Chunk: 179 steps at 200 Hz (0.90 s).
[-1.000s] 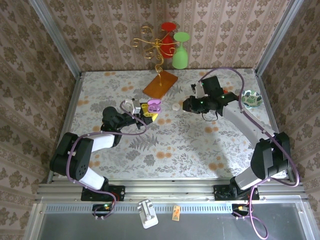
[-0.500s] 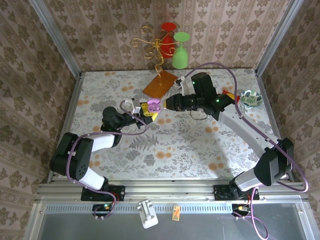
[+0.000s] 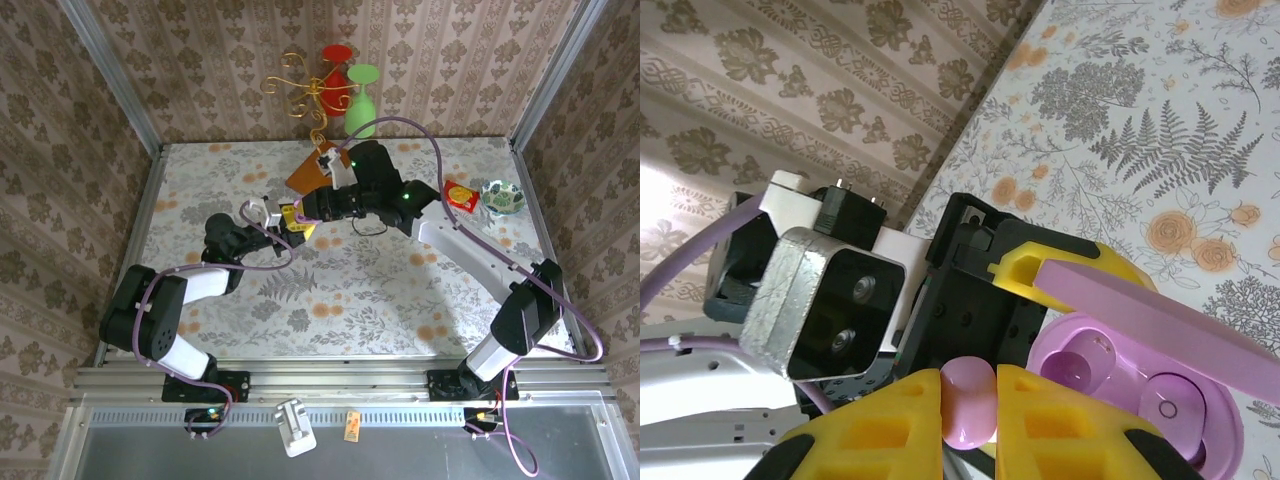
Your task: Insert the wireless bluetooth earbuds into the charging case
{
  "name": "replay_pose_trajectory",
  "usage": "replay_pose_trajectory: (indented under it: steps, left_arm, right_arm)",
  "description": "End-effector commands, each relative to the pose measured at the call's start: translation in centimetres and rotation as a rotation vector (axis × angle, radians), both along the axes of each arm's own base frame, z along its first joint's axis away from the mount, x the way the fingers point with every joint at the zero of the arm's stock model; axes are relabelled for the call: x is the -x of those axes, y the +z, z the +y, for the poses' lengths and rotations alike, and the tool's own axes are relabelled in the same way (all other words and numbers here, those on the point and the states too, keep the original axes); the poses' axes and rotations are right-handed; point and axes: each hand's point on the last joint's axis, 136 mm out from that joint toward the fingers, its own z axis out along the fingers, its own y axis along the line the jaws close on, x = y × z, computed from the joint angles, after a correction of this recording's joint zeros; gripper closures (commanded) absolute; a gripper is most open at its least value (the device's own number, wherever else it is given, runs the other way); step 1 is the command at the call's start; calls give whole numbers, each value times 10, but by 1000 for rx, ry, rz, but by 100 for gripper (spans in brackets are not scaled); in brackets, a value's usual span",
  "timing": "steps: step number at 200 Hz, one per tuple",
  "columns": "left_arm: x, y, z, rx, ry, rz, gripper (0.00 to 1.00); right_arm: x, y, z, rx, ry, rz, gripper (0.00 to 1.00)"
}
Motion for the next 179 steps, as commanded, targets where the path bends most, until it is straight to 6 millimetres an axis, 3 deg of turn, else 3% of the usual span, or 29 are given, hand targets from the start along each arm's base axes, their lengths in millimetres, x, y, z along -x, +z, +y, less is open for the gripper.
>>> replay_pose_trajectory:
  steps: [1,121,156,179]
  left_arm:
    - [6,16,2,22,3,-81,78]
    - [2,17,3,29,32,-78,78]
    - [3,18,4,30,32,-79,79]
    - [3,18,5,30,36,-80,79]
  right_arm:
    - [-7,0,1,33,-21,-26,82]
    - [-13,-28,8,44,-30,57,82]
    - [-12,-33,3,65,-45,65,70]
    - [-13,-32,-4,87,-67,50,68]
